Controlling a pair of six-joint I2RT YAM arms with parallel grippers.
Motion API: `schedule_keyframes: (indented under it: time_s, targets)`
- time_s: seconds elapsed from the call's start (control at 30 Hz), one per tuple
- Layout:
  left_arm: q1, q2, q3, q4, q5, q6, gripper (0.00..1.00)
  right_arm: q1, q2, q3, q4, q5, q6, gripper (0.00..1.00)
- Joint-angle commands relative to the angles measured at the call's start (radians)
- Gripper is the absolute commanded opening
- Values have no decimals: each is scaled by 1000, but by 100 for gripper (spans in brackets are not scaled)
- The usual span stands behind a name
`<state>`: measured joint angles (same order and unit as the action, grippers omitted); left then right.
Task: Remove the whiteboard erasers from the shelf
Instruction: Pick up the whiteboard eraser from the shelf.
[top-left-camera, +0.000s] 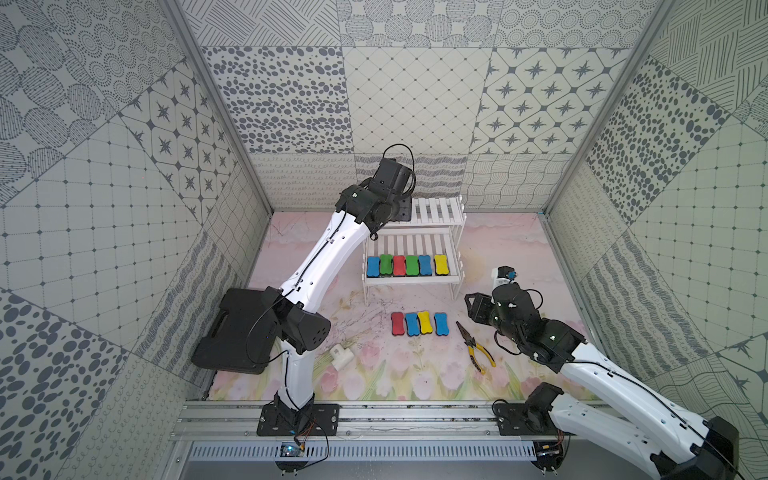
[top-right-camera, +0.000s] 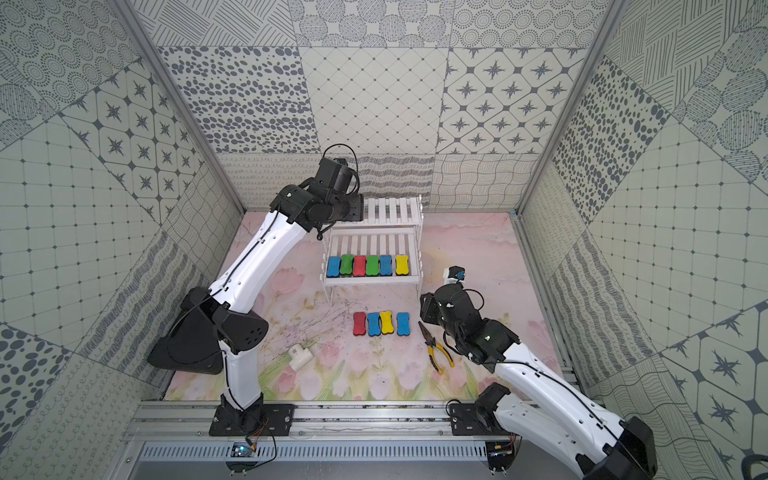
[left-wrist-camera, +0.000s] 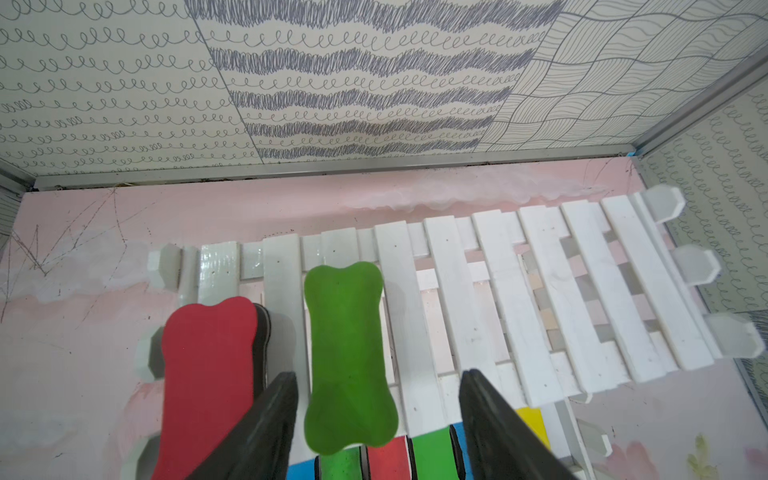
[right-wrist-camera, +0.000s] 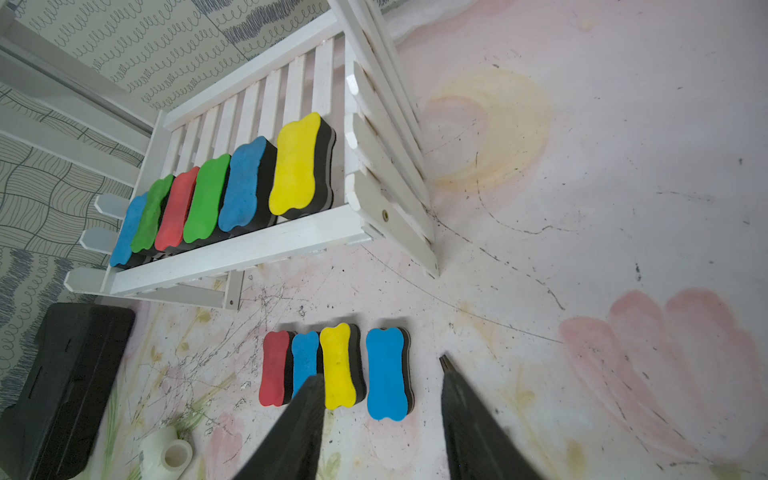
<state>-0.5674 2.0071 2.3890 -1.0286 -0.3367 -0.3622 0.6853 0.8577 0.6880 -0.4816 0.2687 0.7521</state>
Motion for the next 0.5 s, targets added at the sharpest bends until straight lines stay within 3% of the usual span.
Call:
schedule_keyframes:
  time_s: [0.0,0.47]
  targets:
    - [11,30,27,-49,-31,42,67,-7,7,10,35,-4,0,50]
    - [11,66,29,-70,-52,44,42,-15,5,6,36,-10,1,50]
